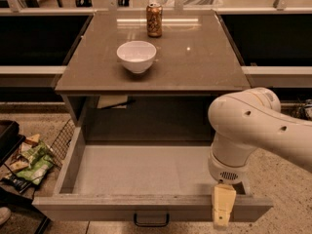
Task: Open top drawer
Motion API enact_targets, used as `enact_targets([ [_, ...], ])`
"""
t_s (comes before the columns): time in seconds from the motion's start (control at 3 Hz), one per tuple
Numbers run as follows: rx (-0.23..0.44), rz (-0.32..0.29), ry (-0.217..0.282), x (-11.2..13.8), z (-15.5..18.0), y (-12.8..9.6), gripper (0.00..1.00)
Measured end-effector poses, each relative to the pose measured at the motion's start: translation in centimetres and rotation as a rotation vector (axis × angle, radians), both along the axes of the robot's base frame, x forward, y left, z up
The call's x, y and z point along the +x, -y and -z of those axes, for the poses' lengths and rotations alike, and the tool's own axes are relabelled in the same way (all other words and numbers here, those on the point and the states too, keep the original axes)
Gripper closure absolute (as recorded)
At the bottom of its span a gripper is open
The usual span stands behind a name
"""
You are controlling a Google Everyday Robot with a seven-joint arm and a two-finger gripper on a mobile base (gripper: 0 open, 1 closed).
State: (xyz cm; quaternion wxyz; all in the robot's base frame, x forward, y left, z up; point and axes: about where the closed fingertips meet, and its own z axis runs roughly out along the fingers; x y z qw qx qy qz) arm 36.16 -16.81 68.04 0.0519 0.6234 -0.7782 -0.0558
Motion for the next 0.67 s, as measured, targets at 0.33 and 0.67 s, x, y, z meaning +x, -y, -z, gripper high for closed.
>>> enact_targets([
  [0.33,-0.033,-0.019,0.027,2.6,-3.2,0.7,0.00],
  [0.67,-0.043,0.013,0.069,6.2,-9.2,2.2,0.00],
])
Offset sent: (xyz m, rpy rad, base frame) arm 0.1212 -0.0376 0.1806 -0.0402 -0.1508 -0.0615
